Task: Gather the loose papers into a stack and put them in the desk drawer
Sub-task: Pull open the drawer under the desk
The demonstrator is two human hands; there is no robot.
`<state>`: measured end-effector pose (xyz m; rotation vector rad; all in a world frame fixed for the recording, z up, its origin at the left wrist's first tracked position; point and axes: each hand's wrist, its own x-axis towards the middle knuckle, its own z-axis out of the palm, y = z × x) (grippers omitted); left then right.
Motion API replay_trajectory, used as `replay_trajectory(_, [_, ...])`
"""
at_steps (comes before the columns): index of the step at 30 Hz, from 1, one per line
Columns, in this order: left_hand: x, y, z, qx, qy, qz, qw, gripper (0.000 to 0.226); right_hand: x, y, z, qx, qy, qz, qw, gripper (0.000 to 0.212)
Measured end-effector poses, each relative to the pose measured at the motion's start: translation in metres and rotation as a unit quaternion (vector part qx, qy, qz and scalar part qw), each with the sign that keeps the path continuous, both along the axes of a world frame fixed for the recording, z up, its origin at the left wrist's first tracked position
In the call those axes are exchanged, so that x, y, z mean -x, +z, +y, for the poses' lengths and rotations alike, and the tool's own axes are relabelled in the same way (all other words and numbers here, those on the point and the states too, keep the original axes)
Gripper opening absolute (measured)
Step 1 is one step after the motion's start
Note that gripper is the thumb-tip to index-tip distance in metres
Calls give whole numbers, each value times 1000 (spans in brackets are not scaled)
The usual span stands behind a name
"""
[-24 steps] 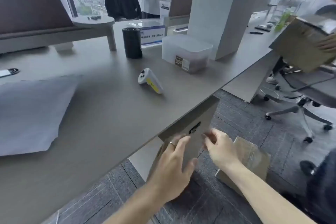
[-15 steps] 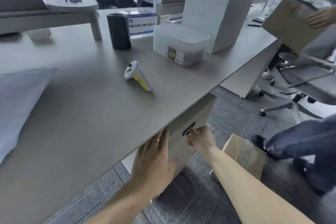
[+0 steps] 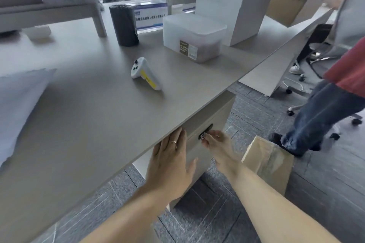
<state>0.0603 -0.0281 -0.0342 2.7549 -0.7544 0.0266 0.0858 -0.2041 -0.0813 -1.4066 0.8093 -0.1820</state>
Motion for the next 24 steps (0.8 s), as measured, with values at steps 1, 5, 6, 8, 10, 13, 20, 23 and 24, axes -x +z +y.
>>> replay_trajectory(1, [0,1,1,2,1,1,1000,82,0,-1,0,2,-3,-3,1000,17])
replay_trajectory(5, [1,4,2,12,4,13,1000,80,20,-6,-8,14,-11,-17,1000,10])
replay_trajectory(6, [1,4,2,13,5,17,1000,79,30,-7,-13,8,-10,-23,1000,7])
replay_trajectory(8, [2,4,2,13,8,15,1000,78,51,-8,-25,-13,-19,-35,999,11])
replay_trajectory(10, [3,4,3,5,9,17,1000,79,74,-11,-38,-9,-32,-33,999,19])
replay_trajectory(13, [6,3,4,-17,9,17,1000,81,111,-11,-53,18,-46,-18,999,12])
replay_trajectory(20, [25,10,-6,-32,0,42,999,83,189,1,-79,86,-68,18,994,16])
replay_trajectory(23, [40,14,-12,-27,-18,38,999,83,214,2,-90,103,-74,43,991,19])
replay_trajectory(24, [45,16,-14,-22,-26,34,999,83,220,1,-94,106,-77,51,990,19])
